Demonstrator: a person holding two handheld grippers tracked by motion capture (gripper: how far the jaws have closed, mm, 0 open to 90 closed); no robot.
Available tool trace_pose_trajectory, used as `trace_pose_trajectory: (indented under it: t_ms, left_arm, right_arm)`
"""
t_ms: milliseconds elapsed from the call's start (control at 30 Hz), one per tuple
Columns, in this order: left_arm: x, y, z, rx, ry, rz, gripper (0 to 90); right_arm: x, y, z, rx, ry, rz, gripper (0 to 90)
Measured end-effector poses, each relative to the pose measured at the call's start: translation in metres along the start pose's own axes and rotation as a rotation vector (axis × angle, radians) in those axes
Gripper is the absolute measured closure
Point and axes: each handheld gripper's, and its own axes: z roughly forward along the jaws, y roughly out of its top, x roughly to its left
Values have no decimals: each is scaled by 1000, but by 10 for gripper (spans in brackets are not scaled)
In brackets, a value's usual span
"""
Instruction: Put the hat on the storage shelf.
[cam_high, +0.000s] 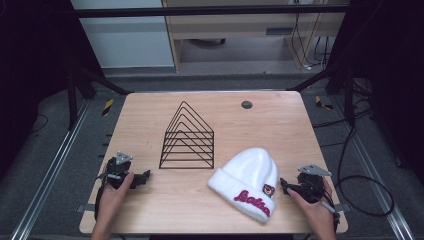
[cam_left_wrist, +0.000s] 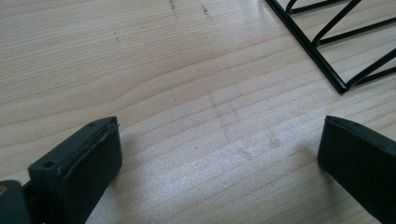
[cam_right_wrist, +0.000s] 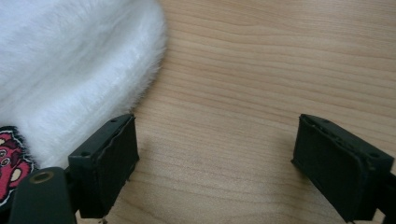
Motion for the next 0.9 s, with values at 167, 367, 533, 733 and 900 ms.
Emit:
trace_pose_trajectory:
  t_ms: [167,367,533,733,900]
  left_arm:
    - [0,0,0,0,0,0,0]
    - [0,0,0,0,0,0,0]
    - [0,0,0,0,0,0,0]
    - [0,0,0,0,0,0,0]
    - [0,0,0,0,0,-1,0]
  right_arm:
    - [-2,8,-3,19,27,-22,131]
    - [-5,38,-14,13,49,-99,102]
    - [-3,57,-15,45,66,-136,180]
    - [-1,84,-7,105,74,-196,286]
    - [4,102,6,143,106,-223,369]
